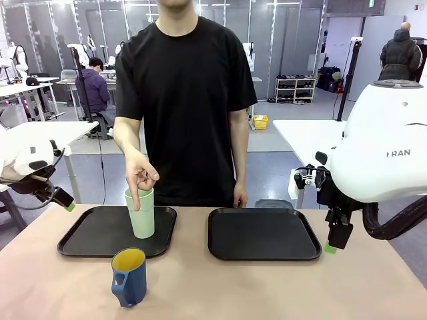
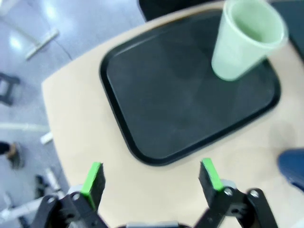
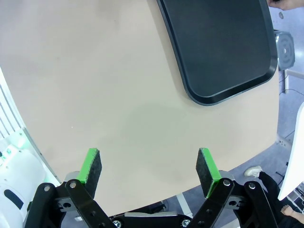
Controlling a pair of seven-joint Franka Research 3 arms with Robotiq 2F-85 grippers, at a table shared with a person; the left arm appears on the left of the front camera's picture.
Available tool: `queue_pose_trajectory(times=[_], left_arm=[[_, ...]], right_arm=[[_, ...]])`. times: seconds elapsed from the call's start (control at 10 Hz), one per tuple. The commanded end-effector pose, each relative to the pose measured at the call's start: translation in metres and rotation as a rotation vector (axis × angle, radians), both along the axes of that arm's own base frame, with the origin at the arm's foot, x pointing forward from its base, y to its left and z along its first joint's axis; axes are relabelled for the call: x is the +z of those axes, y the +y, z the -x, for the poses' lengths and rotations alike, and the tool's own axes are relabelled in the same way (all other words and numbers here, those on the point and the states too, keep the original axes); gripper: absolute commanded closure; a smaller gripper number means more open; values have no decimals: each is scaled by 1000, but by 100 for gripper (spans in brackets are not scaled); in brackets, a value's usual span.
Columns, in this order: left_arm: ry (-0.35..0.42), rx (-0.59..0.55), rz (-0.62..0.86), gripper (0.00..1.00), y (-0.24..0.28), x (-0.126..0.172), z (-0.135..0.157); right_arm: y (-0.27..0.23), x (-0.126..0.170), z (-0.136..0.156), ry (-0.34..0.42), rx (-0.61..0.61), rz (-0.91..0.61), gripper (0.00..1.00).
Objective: Sort and store the cups by type.
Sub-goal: Pick up the Handle plastic cup and place it into the empty Flat Tray.
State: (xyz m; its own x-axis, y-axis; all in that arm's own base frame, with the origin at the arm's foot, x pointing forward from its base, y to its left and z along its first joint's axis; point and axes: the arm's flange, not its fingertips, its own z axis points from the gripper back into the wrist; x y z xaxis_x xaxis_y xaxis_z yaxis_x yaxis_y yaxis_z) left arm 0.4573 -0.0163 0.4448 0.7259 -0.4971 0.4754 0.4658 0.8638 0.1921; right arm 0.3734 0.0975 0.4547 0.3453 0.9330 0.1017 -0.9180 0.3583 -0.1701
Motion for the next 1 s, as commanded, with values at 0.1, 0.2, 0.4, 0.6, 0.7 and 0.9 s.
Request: queue_pose_trajectory(times=[0.1,0.2,0.4,0.6,0.7,0.9], left_arm=[[61,-404,-117,0,9,8,9],[94,-502,-206,0,6,6,10],[112,-691,-251,0,0,2,12],[121,-800,-308,0,-6,-1,15],[102,-847,-347,0,-10,-5,16],[126,-872,-370,0,-14,-10,16]], right_arm=[[0,1,2,-1,-21,17,0],[0,1,2,-1,-21,17,0],[0,1,2,-1,-21,17,0],[0,1,2,-1,-21,17,0],[0,1,2,-1,-21,17,0],[0,1,2,-1,-21,17,0]])
